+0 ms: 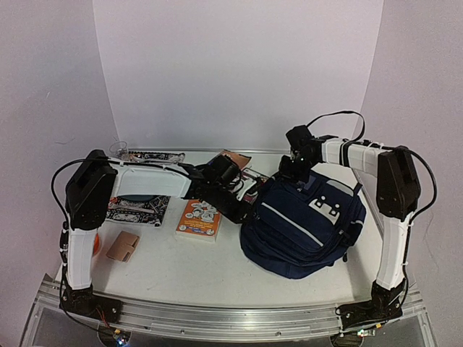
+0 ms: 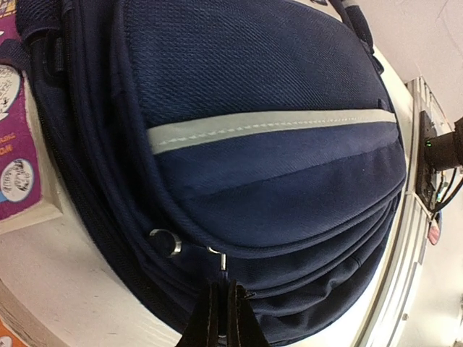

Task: Pack the student bag
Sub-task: Pick up the upper front pocket of the student bag, then zip the upper front pocket of the bag in the student bag.

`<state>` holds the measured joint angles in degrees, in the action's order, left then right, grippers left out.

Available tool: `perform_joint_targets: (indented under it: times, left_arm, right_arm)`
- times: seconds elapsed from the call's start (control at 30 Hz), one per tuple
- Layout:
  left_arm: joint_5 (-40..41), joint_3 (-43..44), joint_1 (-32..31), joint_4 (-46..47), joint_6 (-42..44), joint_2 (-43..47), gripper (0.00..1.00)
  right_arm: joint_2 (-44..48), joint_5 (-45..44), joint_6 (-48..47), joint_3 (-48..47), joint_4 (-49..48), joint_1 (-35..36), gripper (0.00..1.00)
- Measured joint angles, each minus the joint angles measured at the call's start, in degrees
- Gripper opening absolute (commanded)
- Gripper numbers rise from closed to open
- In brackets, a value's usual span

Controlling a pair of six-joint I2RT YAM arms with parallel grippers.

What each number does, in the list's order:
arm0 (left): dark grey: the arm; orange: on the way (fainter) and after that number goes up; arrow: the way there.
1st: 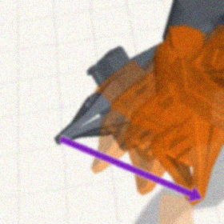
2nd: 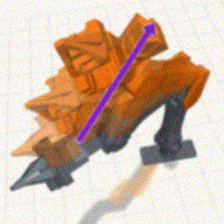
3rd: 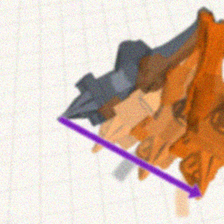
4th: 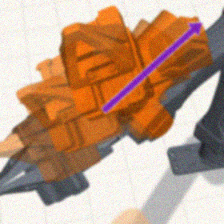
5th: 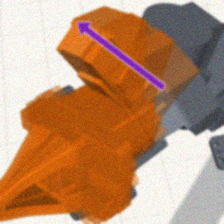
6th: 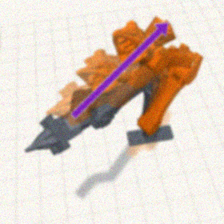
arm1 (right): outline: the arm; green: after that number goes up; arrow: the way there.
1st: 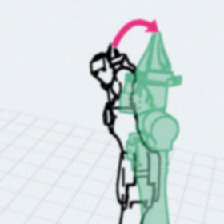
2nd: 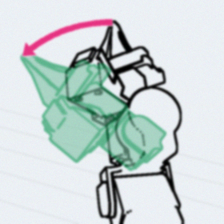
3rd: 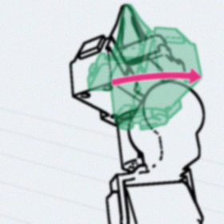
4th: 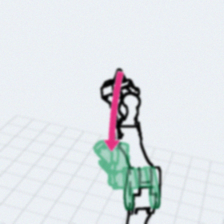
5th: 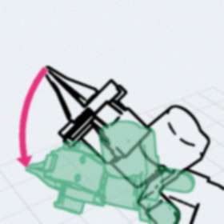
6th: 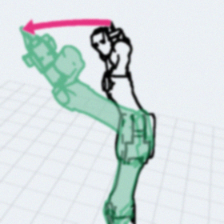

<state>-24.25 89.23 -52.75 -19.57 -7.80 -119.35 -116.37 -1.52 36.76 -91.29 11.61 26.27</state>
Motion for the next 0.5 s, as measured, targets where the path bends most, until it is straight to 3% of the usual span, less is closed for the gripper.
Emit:
perform_joint_targets:
  times: [0.27, 0.5]
  left_arm:
    - [10.44, -0.11, -10.61, 0.64, -7.22, 0.52, 0.00]
    - [13.34, -0.11, -12.25, 1.57, -11.94, 1.32, 0.00]
  right_arm:
    - [-0.76, -3.63, 5.80, -2.02, 2.14, 1.25, 0.00]
    - [-1.68, -6.09, 9.18, -3.83, 3.65, 2.64, 0.00]
